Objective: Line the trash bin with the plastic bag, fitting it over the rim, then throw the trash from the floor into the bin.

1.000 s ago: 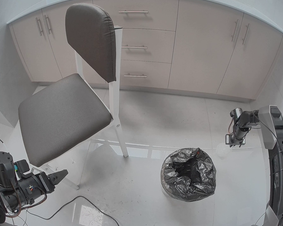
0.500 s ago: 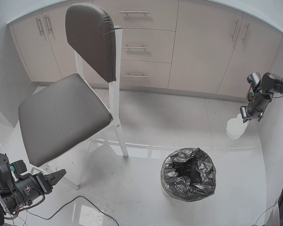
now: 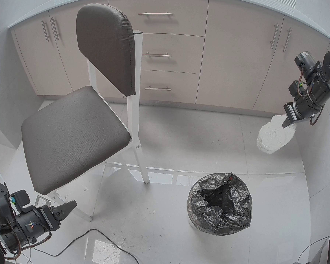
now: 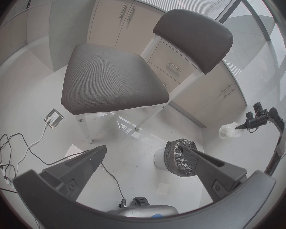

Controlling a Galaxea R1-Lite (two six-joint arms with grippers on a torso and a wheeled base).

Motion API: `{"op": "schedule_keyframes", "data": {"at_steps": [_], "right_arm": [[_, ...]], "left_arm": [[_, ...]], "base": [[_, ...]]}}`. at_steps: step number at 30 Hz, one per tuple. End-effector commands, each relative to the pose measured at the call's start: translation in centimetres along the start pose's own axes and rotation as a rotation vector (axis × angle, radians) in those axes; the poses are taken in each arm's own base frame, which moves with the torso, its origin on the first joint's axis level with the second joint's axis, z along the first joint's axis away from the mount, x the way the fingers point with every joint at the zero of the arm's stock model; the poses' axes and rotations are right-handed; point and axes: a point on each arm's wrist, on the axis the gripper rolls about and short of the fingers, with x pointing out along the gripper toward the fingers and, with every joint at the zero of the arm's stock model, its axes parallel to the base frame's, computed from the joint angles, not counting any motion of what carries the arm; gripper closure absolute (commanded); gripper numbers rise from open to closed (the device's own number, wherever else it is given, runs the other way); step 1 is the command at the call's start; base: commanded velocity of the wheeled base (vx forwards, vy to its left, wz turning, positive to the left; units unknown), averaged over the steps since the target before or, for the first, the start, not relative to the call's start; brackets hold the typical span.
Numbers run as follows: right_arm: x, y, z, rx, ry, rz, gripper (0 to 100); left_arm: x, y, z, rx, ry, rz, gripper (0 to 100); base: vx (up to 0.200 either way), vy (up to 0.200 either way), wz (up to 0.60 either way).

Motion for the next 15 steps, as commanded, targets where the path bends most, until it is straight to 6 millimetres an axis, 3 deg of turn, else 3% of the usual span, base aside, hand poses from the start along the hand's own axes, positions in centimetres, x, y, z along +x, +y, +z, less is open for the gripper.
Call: {"op": "schedule_keyframes", "data": {"at_steps": [1, 5, 15], "right_arm": [[-2.7, 2.6, 0.3, -0.068, -0.109, 0.044, 100], [-3.0, 3.7, 1.1, -0.093, -0.196, 0.059, 100], [-0.5, 5.7, 0.1, -0.106, -0.121, 0.121, 100]], "left_arm": [[-0.1, 0.1, -0.1, 0.001, 0.002, -0.001, 0], [-0.1, 0.1, -0.2, 0.001, 0.003, 0.000, 0], [-0.1, 0.0, -0.4, 0.010, 0.015, -0.010, 0]], "base": [[0.000, 0.000, 0.00], [0.000, 0.000, 0.00], [0.000, 0.000, 0.00]]}}
